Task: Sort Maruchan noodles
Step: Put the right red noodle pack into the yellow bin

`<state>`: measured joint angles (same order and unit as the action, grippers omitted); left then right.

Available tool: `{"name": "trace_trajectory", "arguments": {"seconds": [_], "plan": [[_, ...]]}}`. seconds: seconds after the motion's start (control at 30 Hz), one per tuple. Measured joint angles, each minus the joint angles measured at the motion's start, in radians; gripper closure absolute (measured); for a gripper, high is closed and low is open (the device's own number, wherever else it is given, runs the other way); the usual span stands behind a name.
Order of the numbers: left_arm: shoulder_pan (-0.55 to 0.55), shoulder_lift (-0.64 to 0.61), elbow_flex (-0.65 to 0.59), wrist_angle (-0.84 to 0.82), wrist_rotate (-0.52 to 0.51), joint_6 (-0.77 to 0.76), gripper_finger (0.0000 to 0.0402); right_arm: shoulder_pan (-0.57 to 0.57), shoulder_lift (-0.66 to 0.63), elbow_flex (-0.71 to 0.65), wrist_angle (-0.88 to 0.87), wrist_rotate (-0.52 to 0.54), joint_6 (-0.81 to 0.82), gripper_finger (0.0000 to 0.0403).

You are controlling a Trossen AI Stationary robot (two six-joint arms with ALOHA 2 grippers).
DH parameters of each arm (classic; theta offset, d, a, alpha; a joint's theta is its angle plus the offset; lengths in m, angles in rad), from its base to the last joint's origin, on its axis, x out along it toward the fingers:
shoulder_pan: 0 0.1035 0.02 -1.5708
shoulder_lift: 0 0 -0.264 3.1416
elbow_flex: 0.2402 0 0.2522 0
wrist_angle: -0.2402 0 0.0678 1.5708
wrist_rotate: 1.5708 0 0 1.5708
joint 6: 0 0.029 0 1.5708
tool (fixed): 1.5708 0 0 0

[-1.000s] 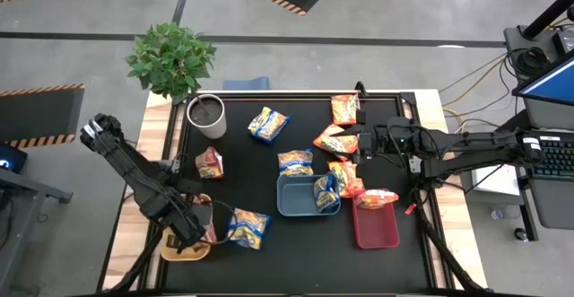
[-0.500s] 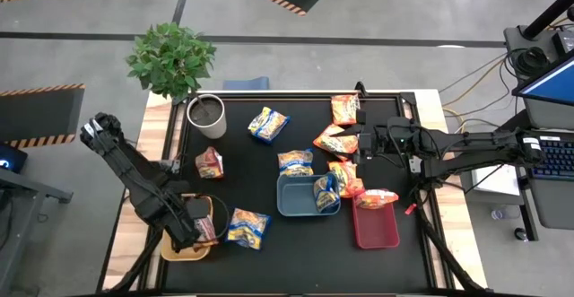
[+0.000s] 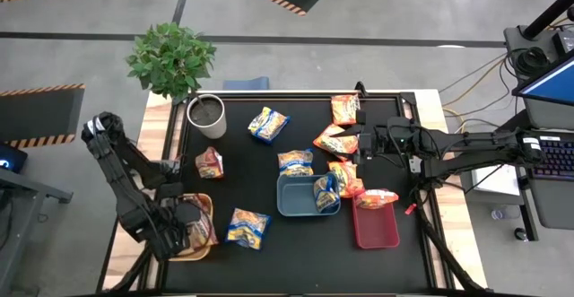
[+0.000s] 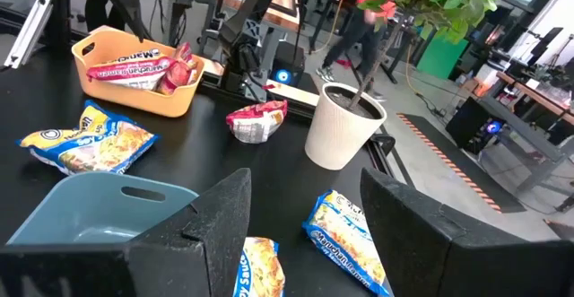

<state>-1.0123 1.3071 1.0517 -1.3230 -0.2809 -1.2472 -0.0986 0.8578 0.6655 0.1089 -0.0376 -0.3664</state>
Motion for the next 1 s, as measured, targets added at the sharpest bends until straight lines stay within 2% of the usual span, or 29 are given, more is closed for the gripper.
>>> {"name": "trace_trajectory", "arguments": {"seconds": [0.4, 0.77, 0.87, 1.0], "plan": [[-0.033, 0.000, -0.137, 0.141, 0.013, -0.072, 0.0222, 0.000, 0.000, 0.000, -0.003, -0.026, 0.037, 0.0202], [-0.058, 0.009, -0.138, 0.165, 0.056, -0.141, 0.0229, 0.000, 0.000, 0.000, -0.008, -0.026, 0.041, 0.0202], [-0.061, 0.025, -0.138, 0.173, 0.058, -0.117, 0.0258, 0.000, 0.000, 0.000, -0.009, -0.026, 0.042, 0.0202], [-0.061, 0.044, -0.137, 0.183, 0.094, -0.060, 0.0348, 0.000, 0.000, 0.000, -0.019, -0.026, 0.042, 0.0202]]}}
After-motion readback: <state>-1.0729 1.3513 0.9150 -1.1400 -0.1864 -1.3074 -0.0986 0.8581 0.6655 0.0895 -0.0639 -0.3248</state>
